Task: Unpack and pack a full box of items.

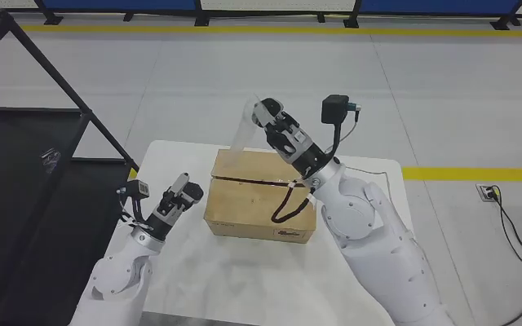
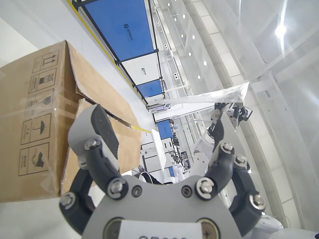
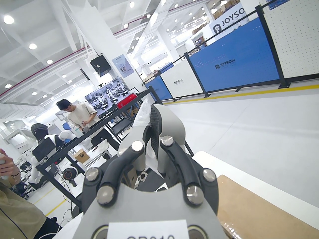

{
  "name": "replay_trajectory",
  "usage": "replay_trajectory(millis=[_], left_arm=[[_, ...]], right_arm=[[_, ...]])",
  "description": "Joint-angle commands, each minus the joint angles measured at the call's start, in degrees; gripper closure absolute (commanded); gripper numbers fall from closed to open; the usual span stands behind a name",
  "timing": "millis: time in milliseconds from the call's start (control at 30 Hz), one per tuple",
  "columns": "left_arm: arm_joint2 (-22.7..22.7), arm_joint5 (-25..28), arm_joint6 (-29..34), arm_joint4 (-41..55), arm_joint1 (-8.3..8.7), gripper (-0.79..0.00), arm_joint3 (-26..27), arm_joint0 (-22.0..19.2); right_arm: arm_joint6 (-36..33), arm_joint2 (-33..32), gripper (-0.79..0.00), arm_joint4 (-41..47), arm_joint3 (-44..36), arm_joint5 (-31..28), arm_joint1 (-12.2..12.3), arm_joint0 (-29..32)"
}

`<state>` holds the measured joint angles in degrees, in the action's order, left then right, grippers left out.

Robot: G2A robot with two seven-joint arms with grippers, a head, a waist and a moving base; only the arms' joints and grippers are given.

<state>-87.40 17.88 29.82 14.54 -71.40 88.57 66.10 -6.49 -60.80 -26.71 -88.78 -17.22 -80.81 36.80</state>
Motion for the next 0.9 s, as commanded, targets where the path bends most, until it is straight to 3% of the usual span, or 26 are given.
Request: replay_trajectory(millis=[0,133,300,533,567,700,767,867], left_arm=[[0.7,-2.8,-0.6,0.6,-0.08,-0.785,0.0,-0.8],[1.8,-8.3,-1.9,6.5,-0.46,-0.785,-0.9,-2.4],[2.4,-14.1,2.7,11.9,-0.42,-0.785,-2.4,-4.4],[3.4,-18.2,7.5,16.6,-0.37,-0.785,-4.3,-6.2],[3.5,-18.5,7.7,16.8,-0.36,-0.757,-4.8,-6.5],[4.3,-19.7,7.4,17.5,-0.42,-0.502,-6.1,-7.7],[4.6,-20.2,8.1,18.7,-0.46,-0.456,-6.9,-8.2],[4.9,-20.5,7.5,18.5,-0.45,-0.456,-7.9,-9.0]], right_arm=[[0.7,0.1,0.000,-1.2,0.8,-3.6,0.0,-0.2],[3.6,0.5,0.000,-4.6,2.1,-8.9,-0.1,-0.1],[6.1,1.2,0.000,-7.0,3.6,-12.2,-0.4,-0.5],[6.9,2.0,0.000,-9.1,5.7,-15.8,-0.8,-1.6],[7.0,2.1,0.000,-9.4,5.9,-16.3,-0.8,-1.7],[7.2,2.1,0.000,-10.1,6.4,-17.1,-0.9,-1.8],[7.2,2.0,0.000,-10.4,6.6,-17.3,-1.0,-1.8],[7.3,1.9,0.000,-10.8,6.5,-17.5,-1.0,-1.5]])
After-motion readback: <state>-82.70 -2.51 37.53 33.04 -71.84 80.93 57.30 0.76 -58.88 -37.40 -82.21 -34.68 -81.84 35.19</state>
